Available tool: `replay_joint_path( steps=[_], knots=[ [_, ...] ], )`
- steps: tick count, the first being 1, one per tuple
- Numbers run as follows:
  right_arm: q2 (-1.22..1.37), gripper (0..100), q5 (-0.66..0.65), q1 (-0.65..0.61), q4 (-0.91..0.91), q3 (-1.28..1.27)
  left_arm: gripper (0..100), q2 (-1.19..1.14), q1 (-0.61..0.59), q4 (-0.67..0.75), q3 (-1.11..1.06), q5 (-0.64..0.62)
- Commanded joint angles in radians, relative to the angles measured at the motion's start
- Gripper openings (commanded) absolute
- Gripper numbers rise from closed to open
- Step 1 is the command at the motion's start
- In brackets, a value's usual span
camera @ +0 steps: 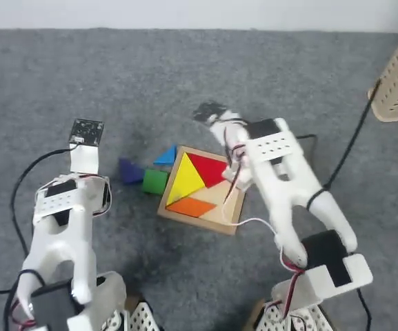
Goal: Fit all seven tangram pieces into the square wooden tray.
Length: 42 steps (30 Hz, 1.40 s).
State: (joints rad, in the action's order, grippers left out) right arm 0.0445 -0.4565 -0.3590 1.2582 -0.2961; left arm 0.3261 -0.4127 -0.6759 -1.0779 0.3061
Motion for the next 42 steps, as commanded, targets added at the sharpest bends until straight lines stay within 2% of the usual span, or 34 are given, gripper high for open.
replay_joint_path(
  steps=[1,6,15,23,26,28,31,37,39,42],
  knots=[
    [-0.03,9.7,0.114,0.091,-0.007,0.046,12,0.044,0.003,0.021,-0.001,-0.008],
    [0.07,20.0,0.195,0.171,-0.07,0.028,12,0.044,0.003,0.021,-0.001,-0.008],
    [0.236,18.8,0.338,0.183,-0.166,0.034,12,0.044,0.003,0.021,-0.001,-0.008],
    [0.236,18.8,0.605,0.194,-0.051,0.069,12,0.044,0.003,0.021,-0.001,-0.008],
    [0.226,18.8,0.582,0.197,0.005,0.157,12,0.044,0.003,0.021,-0.001,-0.008],
    [0.208,18.8,0.488,0.205,0.033,0.227,12,0.044,0.003,0.021,-0.002,-0.008],
    [0.176,18.8,0.224,0.213,0.064,0.319,12,0.044,0.003,0.021,-0.002,-0.008],
    [0.191,18.8,-0.761,0.229,0.17,0.318,12,0.044,0.003,0.021,-0.002,-0.008],
    [0.202,18.8,-0.973,0.251,0.197,0.304,12,0.043,0.003,0.021,-0.002,-0.008],
    [0.213,19.1,-1.197,0.278,0.209,0.281,12,0.043,0.003,0.021,-0.002,-0.008]
  ],
)
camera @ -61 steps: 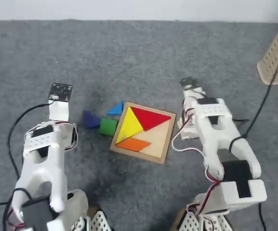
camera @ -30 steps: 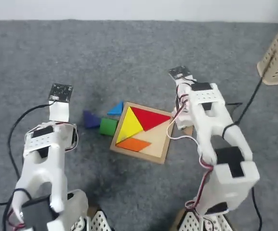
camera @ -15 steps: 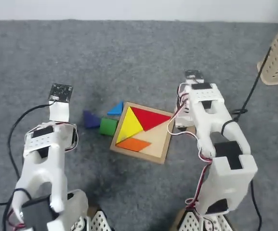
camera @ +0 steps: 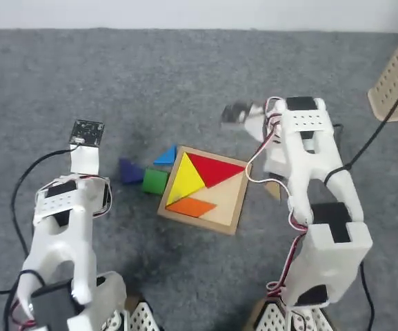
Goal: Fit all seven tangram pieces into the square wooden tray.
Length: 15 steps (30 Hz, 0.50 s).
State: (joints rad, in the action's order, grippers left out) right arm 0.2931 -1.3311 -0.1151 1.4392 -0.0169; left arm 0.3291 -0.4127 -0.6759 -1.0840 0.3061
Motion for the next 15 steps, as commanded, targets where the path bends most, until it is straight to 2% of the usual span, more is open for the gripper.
replay_joint_path(
  steps=[1,4,7,15],
  knots=[
    [-0.035,19.1,-0.381,0.039,0.03,-0.011,12,0.04,0.003,0.021,0.004,-0.008],
    [-0.031,19.0,-0.523,0.05,0.031,-0.06,12,0.04,0.003,0.021,0.004,-0.008],
    [-0.03,18.8,-0.601,0.048,0.024,-0.109,12,0.04,0.003,0.021,0.004,-0.008],
    [-0.03,19.1,-0.637,0.021,-0.048,-0.127,12,0.04,0.003,0.021,0.004,-0.008]
  ],
)
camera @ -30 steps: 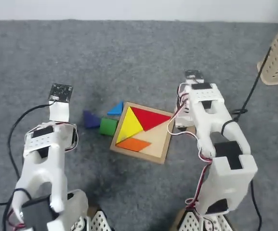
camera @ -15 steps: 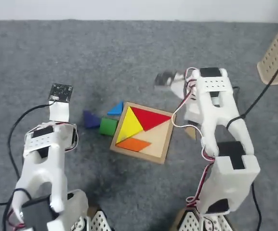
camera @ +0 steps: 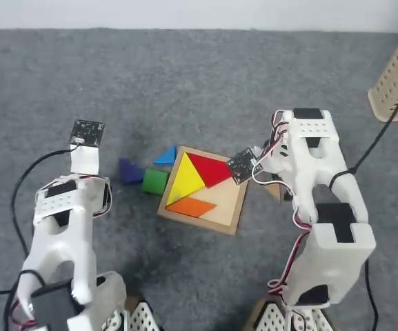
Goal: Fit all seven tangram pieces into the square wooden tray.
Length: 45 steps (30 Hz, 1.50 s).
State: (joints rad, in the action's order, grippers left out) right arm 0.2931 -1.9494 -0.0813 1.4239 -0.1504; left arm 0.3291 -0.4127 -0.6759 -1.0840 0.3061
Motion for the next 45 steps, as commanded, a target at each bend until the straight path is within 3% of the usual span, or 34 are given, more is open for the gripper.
replay_joint_path(
  steps=[1,12,18,23,29,31,45],
  knots=[
    [-0.03,19.1,-0.018,-0.015,-0.045,0.006,12,0.04,0.003,0.021,0.004,-0.008],
    [0.047,18.8,0.015,-0.074,-0.11,0.0,12,0.04,0.003,0.021,0.004,-0.008],
    [0.061,18.7,0.061,0.001,-0.133,-0.002,12,0.04,0.003,0.021,0.004,-0.008],
    [0.062,17.3,0.35,0.031,-0.197,-0.005,12,0.04,0.003,0.021,0.005,-0.008],
    [0.064,0.7,0.657,0.039,-0.193,-0.006,12,0.04,0.003,0.021,0.005,-0.008],
    [0.061,1.0,0.749,0.041,-0.193,-0.006,12,0.04,0.003,0.021,0.005,-0.008],
    [0.05,0.8,1.129,0.039,-0.183,0.025,12,0.04,0.003,0.021,0.004,-0.008]
  ],
)
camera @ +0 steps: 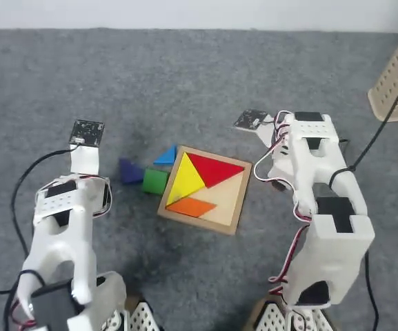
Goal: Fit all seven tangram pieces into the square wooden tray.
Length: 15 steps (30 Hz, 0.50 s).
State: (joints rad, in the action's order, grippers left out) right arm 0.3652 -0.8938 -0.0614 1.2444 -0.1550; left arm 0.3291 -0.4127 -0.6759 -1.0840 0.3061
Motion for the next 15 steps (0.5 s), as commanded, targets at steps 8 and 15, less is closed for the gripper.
replay_joint_path(
  steps=[8,15],
  knots=[
    [-0.021,11.8,0.06,0.041,0.11,0.029,12,0.04,0.003,0.021,0.004,-0.008],
    [-0.01,5.8,0.066,0.099,0.108,0.021,12,0.04,0.003,0.021,0.004,-0.008]
  ],
)
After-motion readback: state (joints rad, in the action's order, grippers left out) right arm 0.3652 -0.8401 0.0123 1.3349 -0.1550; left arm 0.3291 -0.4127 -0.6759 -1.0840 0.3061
